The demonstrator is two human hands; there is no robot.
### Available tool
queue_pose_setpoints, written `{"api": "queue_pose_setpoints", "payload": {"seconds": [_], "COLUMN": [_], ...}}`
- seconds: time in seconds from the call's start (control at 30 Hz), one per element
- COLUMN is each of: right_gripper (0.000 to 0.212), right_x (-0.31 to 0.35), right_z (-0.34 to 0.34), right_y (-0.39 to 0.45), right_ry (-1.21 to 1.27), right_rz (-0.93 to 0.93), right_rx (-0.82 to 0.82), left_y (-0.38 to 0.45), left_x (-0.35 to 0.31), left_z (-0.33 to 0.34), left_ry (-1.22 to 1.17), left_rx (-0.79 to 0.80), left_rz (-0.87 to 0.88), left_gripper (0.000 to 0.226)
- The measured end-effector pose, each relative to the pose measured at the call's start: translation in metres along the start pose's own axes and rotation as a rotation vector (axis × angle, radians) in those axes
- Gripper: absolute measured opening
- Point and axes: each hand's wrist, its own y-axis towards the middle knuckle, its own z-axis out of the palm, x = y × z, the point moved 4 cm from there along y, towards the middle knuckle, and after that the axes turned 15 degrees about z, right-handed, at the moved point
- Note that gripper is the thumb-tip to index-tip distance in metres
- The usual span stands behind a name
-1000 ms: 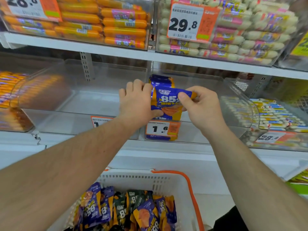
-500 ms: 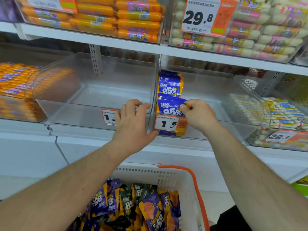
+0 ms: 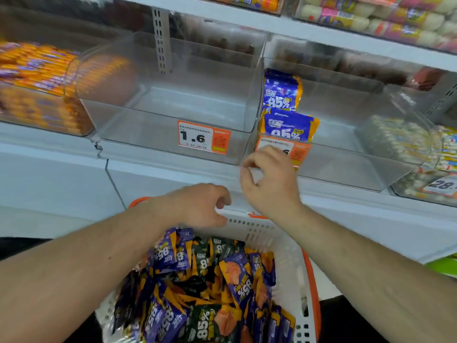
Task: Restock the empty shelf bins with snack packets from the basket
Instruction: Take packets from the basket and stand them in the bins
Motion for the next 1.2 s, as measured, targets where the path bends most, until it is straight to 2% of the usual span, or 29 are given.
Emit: {"api": "queue_pose_setpoints", "payload": {"seconds": [0.07, 0.13, 0.2, 0.3, 0.37, 0.43, 0.53, 0.57, 0.63, 0.73, 0.83, 0.97, 1.03, 1.13, 1.2], "right_gripper": [0.011, 0.005, 0.008, 0.022, 0.032, 0.031, 0.059, 0.062, 0.053, 0.024, 0.02, 0.013, 0.013, 0.02, 0.023], "right_x": [-0.012, -0.034, -0.056, -0.077, -0.081, -0.082, -0.088, -0.089, -0.088, -0.076, -0.072, -0.064, -0.056, -0.044, -0.038], "right_z": [0.036, 0.069, 0.093, 0.119, 0.129, 0.136, 0.146, 0.147, 0.148, 0.142, 0.134, 0.113, 0.096, 0.064, 0.039], "right_y": [-0.029, -0.056, -0.086, -0.129, -0.149, -0.161, -0.176, -0.179, -0.18, -0.174, -0.163, -0.128, -0.1, -0.052, -0.023], "right_ry": [-0.055, -0.265, -0.508, -0.643, -0.634, -0.634, -0.687, -0.701, -0.717, -0.762, -0.774, -0.694, -0.616, -0.487, -0.322], "right_rz": [0.106, 0.226, 0.246, 0.261, 0.315, 0.359, 0.343, 0.307, 0.227, 0.048, -0.018, 0.069, 0.138, 0.259, 0.444], "right_rx": [0.304, 0.688, 1.022, 1.28, 1.354, 1.401, 1.45, 1.446, 1.417, 1.326, 1.327, 1.374, 1.328, 1.227, 1.146], "left_y": [-0.003, -0.006, -0.008, -0.007, -0.006, -0.007, -0.008, -0.009, -0.01, -0.01, -0.009, -0.006, -0.006, -0.011, -0.013], "left_x": [0.006, 0.009, 0.008, 0.005, 0.003, -0.001, -0.002, -0.002, -0.003, -0.004, -0.001, 0.007, 0.009, 0.017, 0.029], "left_z": [0.013, 0.024, 0.029, 0.032, 0.031, 0.028, 0.028, 0.026, 0.024, 0.022, 0.024, 0.025, 0.019, -0.004, -0.02], "left_ry": [0.045, 0.074, 0.116, 0.146, 0.141, 0.134, 0.144, 0.146, 0.139, 0.139, 0.144, 0.133, 0.096, 0.021, -0.054], "left_rx": [0.164, 0.316, 0.419, 0.439, 0.413, 0.393, 0.409, 0.413, 0.408, 0.398, 0.412, 0.403, 0.388, 0.31, 0.237], "left_rz": [-0.02, -0.056, -0.059, -0.014, 0.011, 0.013, -0.005, -0.009, -0.014, -0.012, -0.012, -0.043, -0.07, -0.138, -0.19], "left_gripper": [0.053, 0.055, 0.049, 0.031, 0.036, 0.038, 0.031, 0.03, 0.032, 0.042, 0.045, 0.032, 0.038, 0.064, 0.072]}}
